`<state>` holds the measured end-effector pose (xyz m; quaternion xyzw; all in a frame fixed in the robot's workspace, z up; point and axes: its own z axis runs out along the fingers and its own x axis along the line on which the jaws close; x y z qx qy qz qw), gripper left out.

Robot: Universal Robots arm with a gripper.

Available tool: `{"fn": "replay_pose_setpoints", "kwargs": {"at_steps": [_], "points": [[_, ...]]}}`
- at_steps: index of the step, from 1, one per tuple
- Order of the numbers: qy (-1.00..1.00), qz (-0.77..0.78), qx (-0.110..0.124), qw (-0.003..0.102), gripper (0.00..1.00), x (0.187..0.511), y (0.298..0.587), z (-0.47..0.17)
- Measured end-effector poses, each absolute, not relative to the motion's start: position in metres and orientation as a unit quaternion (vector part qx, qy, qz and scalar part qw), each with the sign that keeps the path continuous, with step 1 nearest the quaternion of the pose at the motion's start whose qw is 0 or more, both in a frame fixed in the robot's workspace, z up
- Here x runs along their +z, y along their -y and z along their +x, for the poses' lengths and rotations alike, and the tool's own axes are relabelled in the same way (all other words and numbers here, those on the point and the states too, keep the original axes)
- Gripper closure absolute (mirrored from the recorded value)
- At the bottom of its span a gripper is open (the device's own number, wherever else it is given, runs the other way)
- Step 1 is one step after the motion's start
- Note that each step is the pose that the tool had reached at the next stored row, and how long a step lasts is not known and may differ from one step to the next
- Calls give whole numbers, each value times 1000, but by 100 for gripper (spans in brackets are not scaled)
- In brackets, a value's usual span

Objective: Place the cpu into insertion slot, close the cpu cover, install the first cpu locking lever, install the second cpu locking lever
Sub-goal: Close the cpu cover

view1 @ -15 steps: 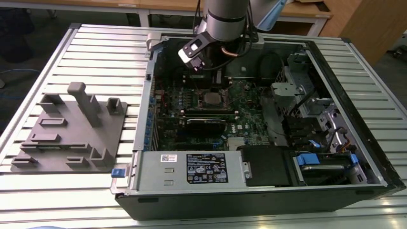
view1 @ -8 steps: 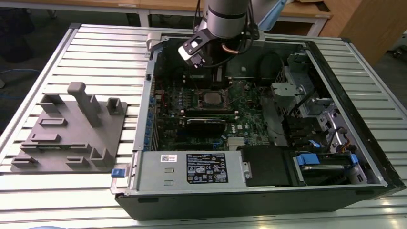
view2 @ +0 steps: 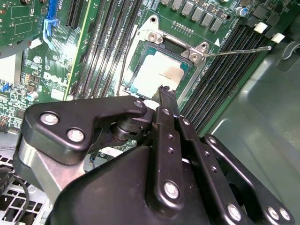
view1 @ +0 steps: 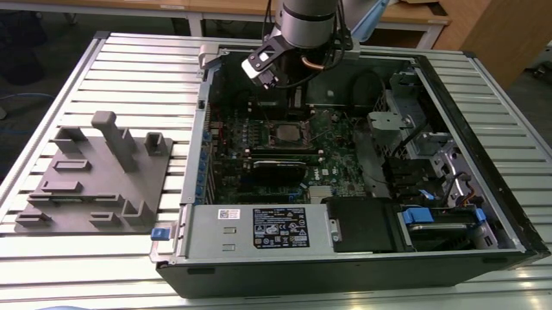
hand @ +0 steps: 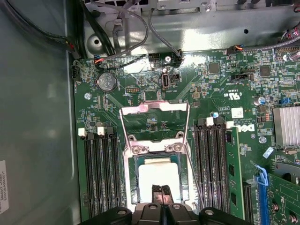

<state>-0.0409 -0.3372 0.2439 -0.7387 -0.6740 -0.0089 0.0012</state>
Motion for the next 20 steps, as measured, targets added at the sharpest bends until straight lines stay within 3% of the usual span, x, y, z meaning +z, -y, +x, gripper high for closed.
{"fn": "replay_pose_setpoints", "kwargs": {"at_steps": [20], "points": [[674,-739,-9,1,90,251,337,-41]]}}
